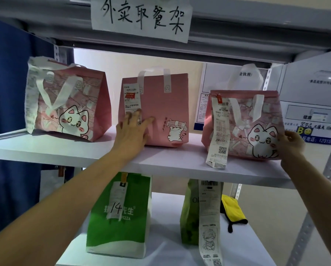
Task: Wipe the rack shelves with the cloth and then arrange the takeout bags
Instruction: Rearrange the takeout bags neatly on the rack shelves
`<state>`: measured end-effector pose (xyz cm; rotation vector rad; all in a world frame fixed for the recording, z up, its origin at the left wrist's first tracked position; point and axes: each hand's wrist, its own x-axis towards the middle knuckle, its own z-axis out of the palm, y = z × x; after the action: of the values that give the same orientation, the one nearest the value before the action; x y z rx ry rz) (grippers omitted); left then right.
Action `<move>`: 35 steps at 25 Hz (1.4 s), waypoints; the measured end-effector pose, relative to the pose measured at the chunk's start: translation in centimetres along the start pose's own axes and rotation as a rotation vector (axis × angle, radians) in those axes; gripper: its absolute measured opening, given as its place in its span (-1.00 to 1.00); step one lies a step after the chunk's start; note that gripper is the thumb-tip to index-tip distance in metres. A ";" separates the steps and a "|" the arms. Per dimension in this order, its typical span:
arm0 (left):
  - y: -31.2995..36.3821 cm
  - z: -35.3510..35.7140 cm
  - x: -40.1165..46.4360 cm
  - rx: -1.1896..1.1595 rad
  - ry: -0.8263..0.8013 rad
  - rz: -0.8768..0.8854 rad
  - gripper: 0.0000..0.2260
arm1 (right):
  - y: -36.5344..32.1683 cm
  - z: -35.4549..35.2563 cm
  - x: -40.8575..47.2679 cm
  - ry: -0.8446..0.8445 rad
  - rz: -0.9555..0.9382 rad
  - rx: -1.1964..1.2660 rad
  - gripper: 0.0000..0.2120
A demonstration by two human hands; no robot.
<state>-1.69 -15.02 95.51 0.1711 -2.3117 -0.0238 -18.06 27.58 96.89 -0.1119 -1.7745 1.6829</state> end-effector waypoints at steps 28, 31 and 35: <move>12.0 7.5 -20.4 -0.533 -0.191 0.204 -0.68 | 14.4 -6.1 -22.0 -0.116 -0.103 -0.070 -0.79; 13.7 11.5 -21.3 -0.686 -0.382 -0.051 -0.58 | 17.7 -4.7 -21.8 -0.263 -0.025 -0.137 -0.75; 16.1 16.0 -21.4 -0.866 -0.531 -0.448 -0.49 | 21.2 -2.4 -21.8 -0.467 0.114 -0.106 -0.71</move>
<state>-0.96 3.16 70.15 0.2454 -2.4887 -1.4071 -8.20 22.11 68.50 0.1483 -2.2364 1.7994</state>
